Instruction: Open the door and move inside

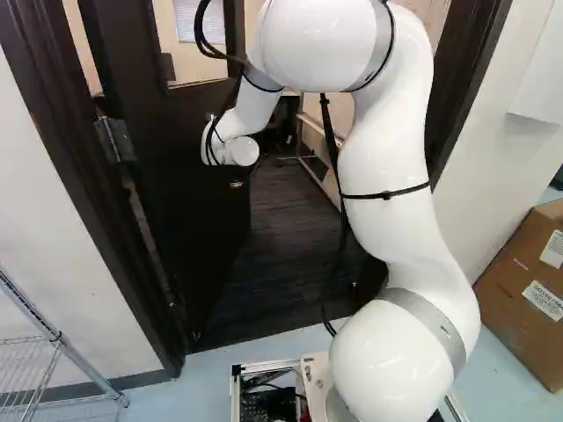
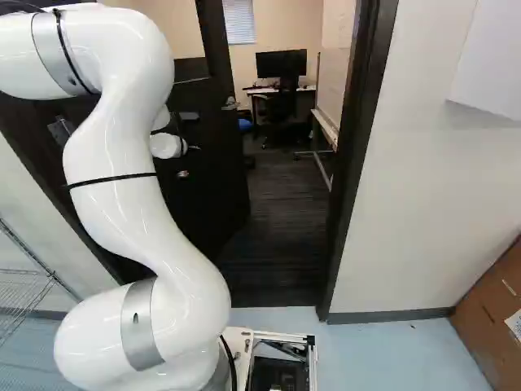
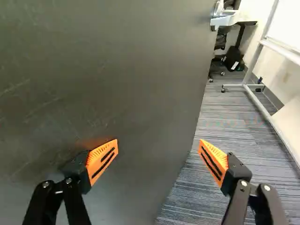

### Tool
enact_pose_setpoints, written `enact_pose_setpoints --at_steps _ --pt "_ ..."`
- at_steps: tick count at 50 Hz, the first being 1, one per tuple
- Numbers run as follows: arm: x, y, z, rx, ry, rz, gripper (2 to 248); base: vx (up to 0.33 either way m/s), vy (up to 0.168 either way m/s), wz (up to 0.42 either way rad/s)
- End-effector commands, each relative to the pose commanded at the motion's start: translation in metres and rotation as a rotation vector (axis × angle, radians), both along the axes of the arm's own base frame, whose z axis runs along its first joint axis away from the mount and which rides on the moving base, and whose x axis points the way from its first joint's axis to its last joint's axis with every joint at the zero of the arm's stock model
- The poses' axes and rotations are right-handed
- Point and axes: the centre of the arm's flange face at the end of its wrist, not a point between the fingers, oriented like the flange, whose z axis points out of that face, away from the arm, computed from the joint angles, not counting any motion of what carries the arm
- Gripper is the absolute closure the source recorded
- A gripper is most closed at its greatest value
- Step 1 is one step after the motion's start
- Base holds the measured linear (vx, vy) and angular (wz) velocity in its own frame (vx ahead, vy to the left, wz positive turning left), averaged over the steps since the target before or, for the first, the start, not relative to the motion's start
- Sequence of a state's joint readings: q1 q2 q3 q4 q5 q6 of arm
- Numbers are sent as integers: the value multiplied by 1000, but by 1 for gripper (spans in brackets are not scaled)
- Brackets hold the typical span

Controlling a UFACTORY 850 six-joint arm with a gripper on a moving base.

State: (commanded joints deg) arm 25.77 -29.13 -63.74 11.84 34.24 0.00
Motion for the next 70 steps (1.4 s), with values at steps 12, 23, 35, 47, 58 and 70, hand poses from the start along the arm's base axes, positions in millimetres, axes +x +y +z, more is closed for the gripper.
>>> enact_pose_setpoints --at_steps 12,23,35,47,58,70 --pt "4 9 -1 2 -5 11 3 0 0 0" --pt "8 17 -2 4 -10 20 3 0 0 0" --pt "12 26 -3 7 -15 29 3 0 0 0" --pt "16 36 -4 9 -20 38 3 0 0 0" --pt "20 44 -5 12 -25 47 3 0 0 0" --pt "24 53 -7 15 -31 56 3 0 0 0"
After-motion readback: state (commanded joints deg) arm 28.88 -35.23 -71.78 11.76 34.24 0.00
